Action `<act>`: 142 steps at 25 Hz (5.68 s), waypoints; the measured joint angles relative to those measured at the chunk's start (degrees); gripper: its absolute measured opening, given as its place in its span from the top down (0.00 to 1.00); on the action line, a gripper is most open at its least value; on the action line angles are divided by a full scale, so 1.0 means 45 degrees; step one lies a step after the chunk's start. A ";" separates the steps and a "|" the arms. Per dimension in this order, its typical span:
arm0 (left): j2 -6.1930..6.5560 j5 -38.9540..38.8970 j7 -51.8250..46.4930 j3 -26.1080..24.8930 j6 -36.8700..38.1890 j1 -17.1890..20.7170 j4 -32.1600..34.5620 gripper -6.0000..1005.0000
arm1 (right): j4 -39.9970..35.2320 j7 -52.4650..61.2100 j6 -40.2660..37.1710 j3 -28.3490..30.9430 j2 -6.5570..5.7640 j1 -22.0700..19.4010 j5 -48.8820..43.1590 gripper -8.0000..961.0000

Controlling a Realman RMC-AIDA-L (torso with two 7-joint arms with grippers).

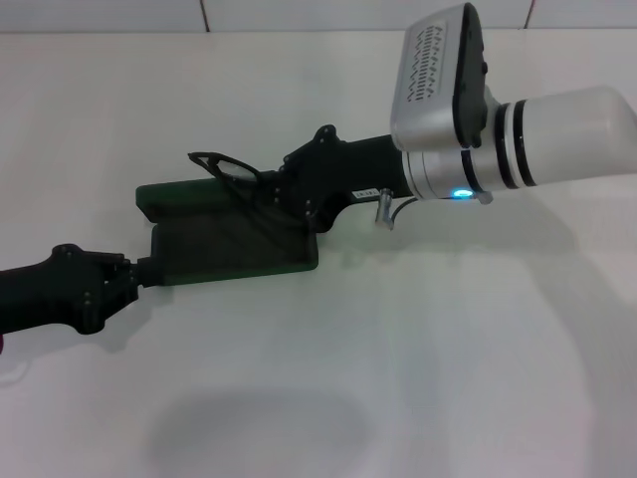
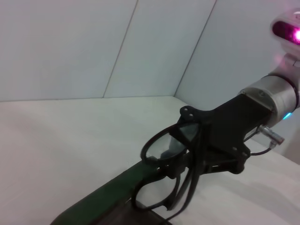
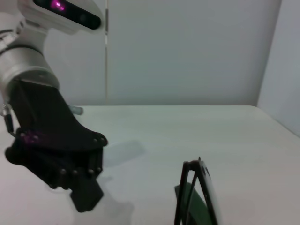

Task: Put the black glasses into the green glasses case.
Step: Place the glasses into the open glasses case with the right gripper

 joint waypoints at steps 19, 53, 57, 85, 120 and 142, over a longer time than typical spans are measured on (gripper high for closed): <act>-0.0043 -0.0003 0.0023 0.0002 0.0008 -0.0015 -0.0109 0.99 | -0.0051 0.0047 0.0205 -0.0078 0.0000 -0.0120 -0.0138 0.89; -0.0043 -0.0006 0.0002 0.0002 0.0041 -0.0081 -0.0090 0.99 | -0.0236 0.0158 0.0333 -0.0031 -0.0006 -0.0464 -0.0156 0.83; -0.0042 -0.0006 0.0001 0.0001 0.0041 -0.0123 -0.0100 0.99 | -0.0295 0.0158 0.0326 0.0017 -0.0020 -0.0583 -0.0156 0.79; -0.0416 0.1623 -0.0322 0.0004 -0.1395 -0.0564 -0.0104 0.99 | -0.1244 -0.0668 -0.4703 0.5429 -0.0219 -0.5392 -0.3529 0.40; -0.0380 0.2201 -0.0712 -0.0117 -0.2939 -0.1420 0.0006 0.99 | -0.1226 -0.0704 -0.5100 0.5520 -0.0181 -0.5694 -0.3765 0.22; -0.0519 0.2953 -0.0889 -0.0994 -0.3134 -0.1079 0.0676 0.99 | -0.1177 -0.1036 -0.5589 0.5559 -0.0197 -0.5817 -0.3760 0.22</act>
